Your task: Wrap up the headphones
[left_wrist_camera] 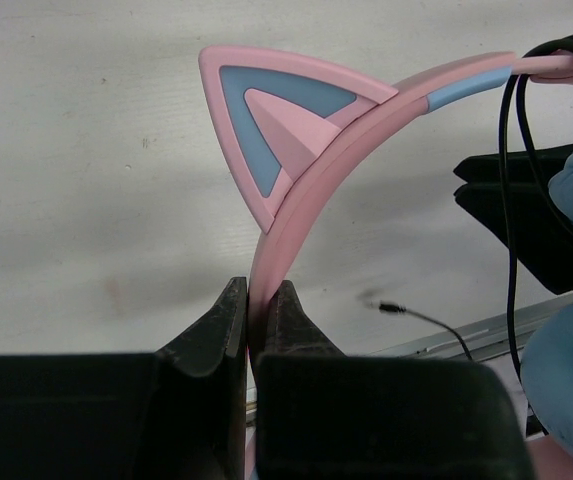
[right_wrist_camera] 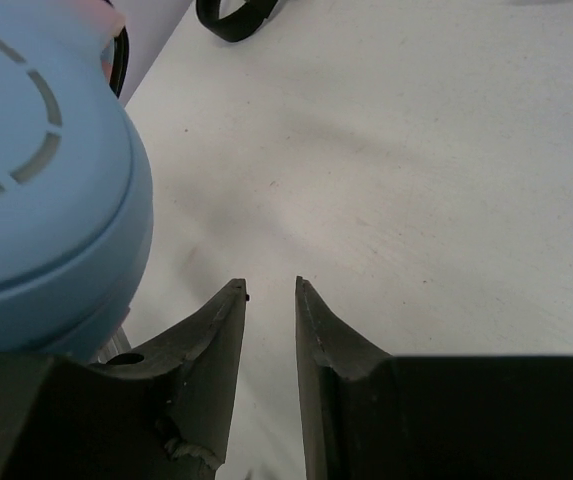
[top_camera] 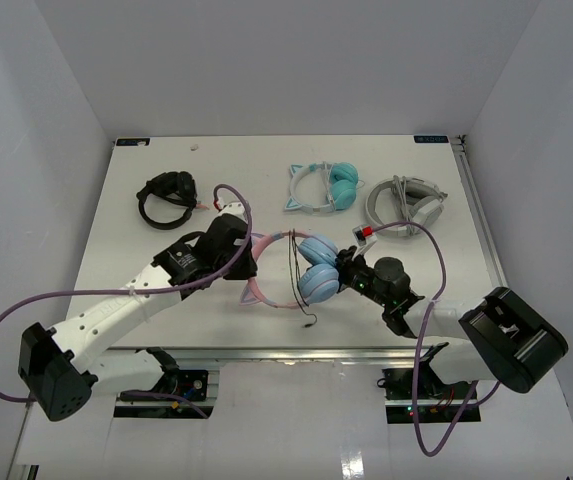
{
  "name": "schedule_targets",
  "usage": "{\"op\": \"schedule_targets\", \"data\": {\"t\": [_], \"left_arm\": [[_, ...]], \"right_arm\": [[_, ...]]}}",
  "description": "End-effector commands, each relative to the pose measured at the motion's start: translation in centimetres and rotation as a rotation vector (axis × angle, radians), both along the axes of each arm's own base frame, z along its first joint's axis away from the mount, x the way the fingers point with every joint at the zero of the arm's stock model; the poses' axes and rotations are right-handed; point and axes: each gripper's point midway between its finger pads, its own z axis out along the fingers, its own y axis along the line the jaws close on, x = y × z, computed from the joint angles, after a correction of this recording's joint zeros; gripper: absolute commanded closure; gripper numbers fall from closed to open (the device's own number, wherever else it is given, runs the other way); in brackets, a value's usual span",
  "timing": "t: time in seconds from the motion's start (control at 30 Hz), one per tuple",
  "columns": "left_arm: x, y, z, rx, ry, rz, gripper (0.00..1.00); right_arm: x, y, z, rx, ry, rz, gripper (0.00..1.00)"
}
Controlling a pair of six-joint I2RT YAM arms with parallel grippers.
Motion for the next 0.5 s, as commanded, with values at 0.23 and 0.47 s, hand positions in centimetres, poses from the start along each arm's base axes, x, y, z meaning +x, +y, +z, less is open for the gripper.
{"op": "schedule_targets", "data": {"t": [0.23,0.47], "left_arm": [[2.8,1.6,4.5,0.021,-0.075,0.161,1.00],[3.1,1.7,6.1,-0.014,-0.080,0.211,1.00]], "right_arm": [[-2.8,-2.2,-0.2,0.050,-0.082,0.028,0.39],[-6.6,-1.9,1.6,0.113,-0.266,0.209,0.33]]}}
